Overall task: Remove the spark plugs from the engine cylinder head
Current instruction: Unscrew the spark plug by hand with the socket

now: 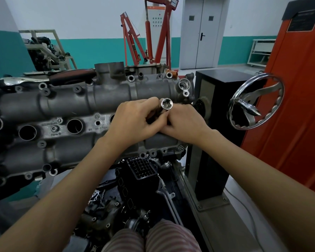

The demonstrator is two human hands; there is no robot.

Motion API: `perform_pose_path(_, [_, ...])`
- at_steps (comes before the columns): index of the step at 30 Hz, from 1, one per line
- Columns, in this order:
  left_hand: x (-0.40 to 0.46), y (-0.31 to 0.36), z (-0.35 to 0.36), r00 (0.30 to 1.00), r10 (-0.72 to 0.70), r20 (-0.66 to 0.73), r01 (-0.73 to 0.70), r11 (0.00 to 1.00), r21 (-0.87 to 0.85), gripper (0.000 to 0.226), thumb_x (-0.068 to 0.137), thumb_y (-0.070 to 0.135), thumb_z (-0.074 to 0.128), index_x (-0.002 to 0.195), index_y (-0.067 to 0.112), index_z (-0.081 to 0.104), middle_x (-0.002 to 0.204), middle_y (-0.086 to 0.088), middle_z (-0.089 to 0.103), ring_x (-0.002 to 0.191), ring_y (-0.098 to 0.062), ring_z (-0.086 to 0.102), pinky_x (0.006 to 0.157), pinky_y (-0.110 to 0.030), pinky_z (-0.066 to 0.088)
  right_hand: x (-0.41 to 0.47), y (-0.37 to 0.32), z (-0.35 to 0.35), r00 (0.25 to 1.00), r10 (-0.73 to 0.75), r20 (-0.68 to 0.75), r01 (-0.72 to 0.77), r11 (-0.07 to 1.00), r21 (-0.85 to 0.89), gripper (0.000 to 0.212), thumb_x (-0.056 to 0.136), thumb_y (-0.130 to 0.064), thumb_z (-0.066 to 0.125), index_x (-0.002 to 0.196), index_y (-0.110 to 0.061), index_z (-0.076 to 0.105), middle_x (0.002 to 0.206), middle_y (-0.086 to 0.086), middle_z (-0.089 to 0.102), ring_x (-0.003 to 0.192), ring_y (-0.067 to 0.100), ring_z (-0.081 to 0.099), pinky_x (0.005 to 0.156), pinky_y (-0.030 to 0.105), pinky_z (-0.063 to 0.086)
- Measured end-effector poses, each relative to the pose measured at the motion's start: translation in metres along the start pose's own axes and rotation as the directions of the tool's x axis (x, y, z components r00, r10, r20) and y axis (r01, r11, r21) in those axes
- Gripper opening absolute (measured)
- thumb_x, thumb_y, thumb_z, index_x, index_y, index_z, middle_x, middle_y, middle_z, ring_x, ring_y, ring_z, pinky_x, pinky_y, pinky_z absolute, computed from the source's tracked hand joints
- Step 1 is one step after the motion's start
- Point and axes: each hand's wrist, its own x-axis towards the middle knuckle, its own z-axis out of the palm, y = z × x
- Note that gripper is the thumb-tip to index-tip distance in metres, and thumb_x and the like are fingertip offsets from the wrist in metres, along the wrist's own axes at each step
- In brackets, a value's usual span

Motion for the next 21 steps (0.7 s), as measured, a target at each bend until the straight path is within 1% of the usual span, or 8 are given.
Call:
perform_pose_path(5, [0.0006,0.002,-0.0003,1.0,0.021,-0.021,-0.02,1.0,0.021,0.032,0.082,0.032,0.047,0.062,0.007,0.05,0.05,0.0,0.047,0.043,-0.019,0.043,0.041,-0.029,0.036,0.0007,0.0001,0.0018,1.0,0.026,-0.009,-0.026,1.0,0.008,0.053,0.075,-0.051,0.025,0.084,-0.007,0.055,0.069,0.002,0.061,0.06,0.024,0.058,0.05,0.025,0.03])
perform_pose_path(7, [0.0002,0.0002,0.0009,0.998,0.045,-0.036,-0.044,0.998,0.037,0.033,0.083,0.03,0.049,0.059,0.007,0.051,0.048,-0.001,0.049,0.041,-0.019,0.044,0.04,-0.028,0.036,0.0008,-0.0001,0.0023,1.0,0.025,-0.015,-0.025,1.0,0.009,0.042,0.076,-0.051,0.028,0.074,-0.014,0.048,0.063,0.001,0.06,0.056,0.022,0.056,0.047,0.024,0.028])
perform_pose_path(9, [-0.0004,-0.0025,0.0022,0.997,0.055,-0.049,-0.052,0.997,0.053,0.041,0.085,0.032,0.051,0.055,0.004,0.052,0.045,-0.004,0.051,0.04,-0.021,0.046,0.039,-0.03,0.037,0.0,-0.0009,0.0019,0.999,0.013,-0.03,-0.012,1.0,0.025,0.03,0.078,-0.048,0.034,0.067,-0.021,0.04,0.055,0.0,0.056,0.049,0.019,0.052,0.042,0.02,0.022])
perform_pose_path(11, [-0.0004,-0.0045,0.0028,0.997,0.051,-0.052,-0.048,0.997,0.056,0.048,0.087,0.036,0.051,0.053,0.002,0.054,0.044,-0.006,0.051,0.039,-0.022,0.047,0.039,-0.032,0.038,-0.0006,-0.0011,0.0016,0.998,0.013,-0.061,-0.011,0.999,0.035,0.033,0.08,-0.042,0.039,0.063,-0.017,0.05,0.052,0.003,0.056,0.046,0.021,0.052,0.042,0.018,0.021])
perform_pose_path(13, [-0.0005,-0.0046,0.0029,0.998,0.05,-0.047,-0.047,0.997,0.056,0.051,0.087,0.039,0.051,0.052,0.002,0.055,0.043,-0.006,0.051,0.039,-0.023,0.047,0.04,-0.033,0.039,-0.0009,-0.0011,0.0019,0.996,0.005,-0.087,-0.004,1.0,0.019,0.038,0.081,-0.039,0.04,0.068,-0.01,0.06,0.053,0.006,0.058,0.047,0.024,0.054,0.046,0.021,0.024])
perform_pose_path(15, [-0.0005,-0.0035,0.0025,0.998,0.047,-0.032,-0.046,0.998,0.049,0.051,0.087,0.041,0.049,0.055,0.002,0.056,0.045,-0.005,0.052,0.042,-0.022,0.048,0.041,-0.035,0.04,-0.0008,-0.0014,0.0016,0.998,0.002,-0.07,-0.003,1.0,-0.014,0.044,0.081,-0.042,0.035,0.077,-0.009,0.064,0.059,0.005,0.062,0.052,0.024,0.057,0.048,0.023,0.027])
perform_pose_path(18, [0.0001,-0.0019,0.0009,1.0,0.027,-0.009,-0.026,0.999,0.019,0.045,0.086,0.039,0.048,0.061,0.003,0.055,0.051,-0.003,0.053,0.046,-0.021,0.05,0.044,-0.038,0.042,-0.0006,-0.0006,0.0008,1.0,0.006,-0.02,-0.007,1.0,-0.022,0.055,0.079,-0.049,0.026,0.089,-0.008,0.062,0.071,0.003,0.064,0.062,0.022,0.06,0.051,0.024,0.031])
perform_pose_path(21, [0.0008,0.0012,-0.0004,1.0,0.025,-0.001,-0.025,1.0,0.014,0.032,0.084,0.034,0.049,0.062,0.012,0.044,0.052,0.005,0.044,0.045,-0.017,0.044,0.043,-0.032,0.038,-0.0008,-0.001,-0.0006,1.0,0.015,-0.019,-0.015,1.0,0.003,0.055,0.076,-0.051,0.026,0.091,-0.007,0.056,0.073,0.001,0.062,0.063,0.022,0.059,0.051,0.025,0.033])
